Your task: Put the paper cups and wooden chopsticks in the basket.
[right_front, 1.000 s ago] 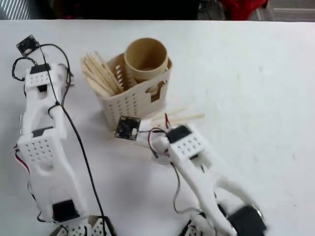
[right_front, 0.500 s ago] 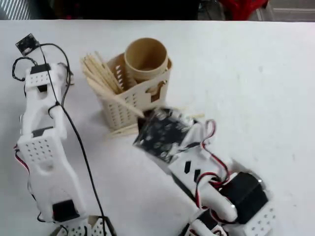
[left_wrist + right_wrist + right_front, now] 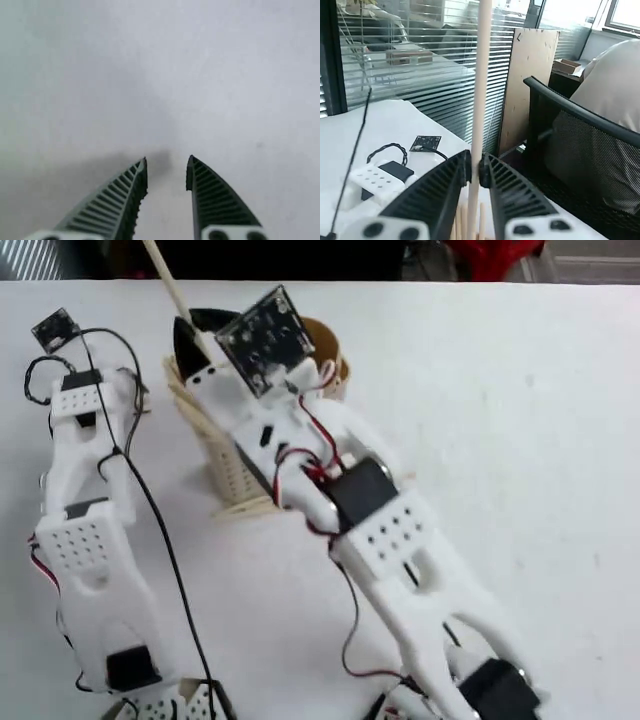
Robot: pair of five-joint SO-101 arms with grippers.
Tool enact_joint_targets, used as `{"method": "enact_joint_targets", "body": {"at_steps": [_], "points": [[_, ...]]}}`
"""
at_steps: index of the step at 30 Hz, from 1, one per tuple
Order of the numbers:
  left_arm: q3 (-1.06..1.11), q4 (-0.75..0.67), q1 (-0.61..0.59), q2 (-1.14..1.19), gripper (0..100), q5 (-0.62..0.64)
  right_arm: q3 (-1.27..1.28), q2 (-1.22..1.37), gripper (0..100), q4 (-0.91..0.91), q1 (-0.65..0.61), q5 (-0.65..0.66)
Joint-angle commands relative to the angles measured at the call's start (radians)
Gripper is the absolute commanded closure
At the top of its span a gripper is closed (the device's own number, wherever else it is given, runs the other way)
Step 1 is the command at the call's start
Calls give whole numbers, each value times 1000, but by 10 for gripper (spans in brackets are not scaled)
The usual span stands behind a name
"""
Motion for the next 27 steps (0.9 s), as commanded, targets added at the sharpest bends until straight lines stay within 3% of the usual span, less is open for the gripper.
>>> {"method": "enact_joint_targets", "body": {"at_steps": [1, 9, 14, 18, 27], "points": [[-44, -23, 12, -4, 854, 5, -43, 38, 981, -59, 41, -6], [-44, -23, 12, -4, 854, 5, -43, 58, 977, -54, 68, -6], [-44, -23, 12, -4, 854, 5, -48, 54, 858, -1, 61, -8], [-44, -25, 12, -4, 854, 5, -51, 51, 844, 67, 65, 0], [-49, -25, 10, 5, 854, -49, -91, -217, 844, 598, 67, 2]]}}
